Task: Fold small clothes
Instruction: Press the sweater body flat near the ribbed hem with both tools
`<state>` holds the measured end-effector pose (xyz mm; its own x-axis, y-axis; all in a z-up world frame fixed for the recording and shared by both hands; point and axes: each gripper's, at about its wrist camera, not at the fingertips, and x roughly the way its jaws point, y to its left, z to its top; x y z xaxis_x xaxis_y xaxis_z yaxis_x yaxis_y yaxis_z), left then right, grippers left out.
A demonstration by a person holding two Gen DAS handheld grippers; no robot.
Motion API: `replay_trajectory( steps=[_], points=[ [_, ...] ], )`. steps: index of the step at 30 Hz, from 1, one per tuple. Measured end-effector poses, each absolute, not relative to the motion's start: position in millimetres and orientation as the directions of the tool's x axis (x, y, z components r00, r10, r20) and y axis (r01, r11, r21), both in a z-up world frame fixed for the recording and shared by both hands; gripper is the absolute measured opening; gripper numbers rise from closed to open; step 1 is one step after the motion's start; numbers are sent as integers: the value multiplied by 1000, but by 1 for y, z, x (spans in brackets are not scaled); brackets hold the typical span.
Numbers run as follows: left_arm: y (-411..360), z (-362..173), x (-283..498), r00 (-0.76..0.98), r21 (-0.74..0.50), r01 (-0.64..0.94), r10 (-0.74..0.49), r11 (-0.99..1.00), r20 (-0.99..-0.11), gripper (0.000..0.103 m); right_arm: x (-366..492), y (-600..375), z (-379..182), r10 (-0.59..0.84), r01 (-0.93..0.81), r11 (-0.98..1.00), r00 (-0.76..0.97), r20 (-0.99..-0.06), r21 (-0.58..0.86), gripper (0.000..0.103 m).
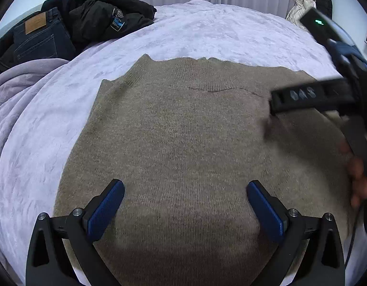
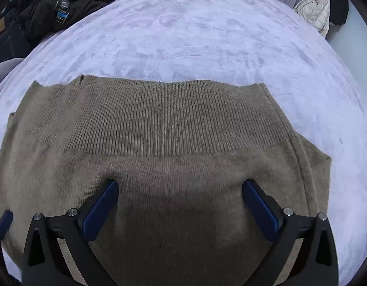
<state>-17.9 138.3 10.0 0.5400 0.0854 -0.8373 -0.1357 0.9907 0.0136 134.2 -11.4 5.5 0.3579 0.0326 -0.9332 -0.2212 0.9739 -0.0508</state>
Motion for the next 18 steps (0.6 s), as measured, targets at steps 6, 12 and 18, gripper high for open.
replay_trajectory(
  steps=[6,12,18],
  points=[
    [141,58,-17,613,-31,-111,44,993,-789,103,134,-12,22,31,-235,969,418,-908,-75,103],
    [163,47,83,489,-90,-205,22,975,-872,103,106,-15,26,-12,-236,962,471,-882,-140,103],
    [146,6,82,385,-7,-208,76,978,-920,103,86,-24,18,13,-227,969,449,-893,-100,103]
  ],
)
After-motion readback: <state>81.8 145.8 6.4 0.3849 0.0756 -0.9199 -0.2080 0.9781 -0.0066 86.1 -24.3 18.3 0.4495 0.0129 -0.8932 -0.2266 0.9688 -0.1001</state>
